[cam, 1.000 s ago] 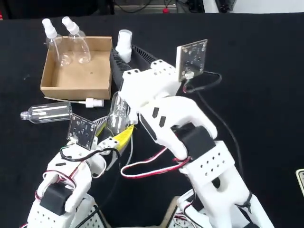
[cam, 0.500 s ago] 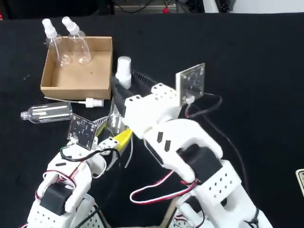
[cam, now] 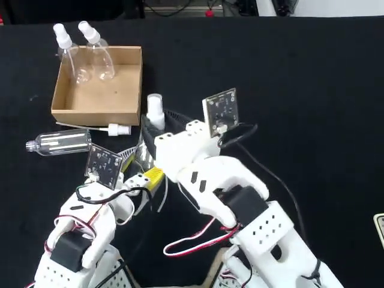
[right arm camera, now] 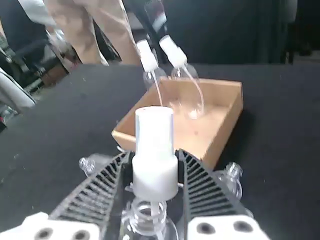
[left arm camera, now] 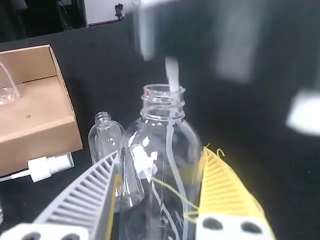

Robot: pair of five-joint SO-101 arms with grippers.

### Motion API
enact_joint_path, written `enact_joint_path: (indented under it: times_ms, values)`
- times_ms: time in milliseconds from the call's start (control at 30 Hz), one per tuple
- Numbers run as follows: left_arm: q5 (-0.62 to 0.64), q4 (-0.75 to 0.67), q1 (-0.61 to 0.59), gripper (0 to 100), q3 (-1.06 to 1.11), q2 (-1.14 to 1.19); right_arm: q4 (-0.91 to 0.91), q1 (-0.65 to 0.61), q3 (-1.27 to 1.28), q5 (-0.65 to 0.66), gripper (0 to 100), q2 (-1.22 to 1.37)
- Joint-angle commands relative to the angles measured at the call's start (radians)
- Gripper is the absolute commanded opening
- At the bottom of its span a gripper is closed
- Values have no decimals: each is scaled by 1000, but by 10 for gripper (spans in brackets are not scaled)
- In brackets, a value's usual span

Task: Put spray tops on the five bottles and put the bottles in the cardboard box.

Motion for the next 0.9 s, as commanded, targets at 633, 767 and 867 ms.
enact_joint_path:
  times_ms: [633, 767, 867]
  values:
    - [8, 2, -25, 134, -13, -9, 38, -64, 45, 49, 81, -120]
    - [8, 5, -24, 134, -12, -9, -29, -66, 107, 103, 81, -147]
    - [8, 5, -28, 134, -12, -9, -58, -66, 131, 109, 81, -145]
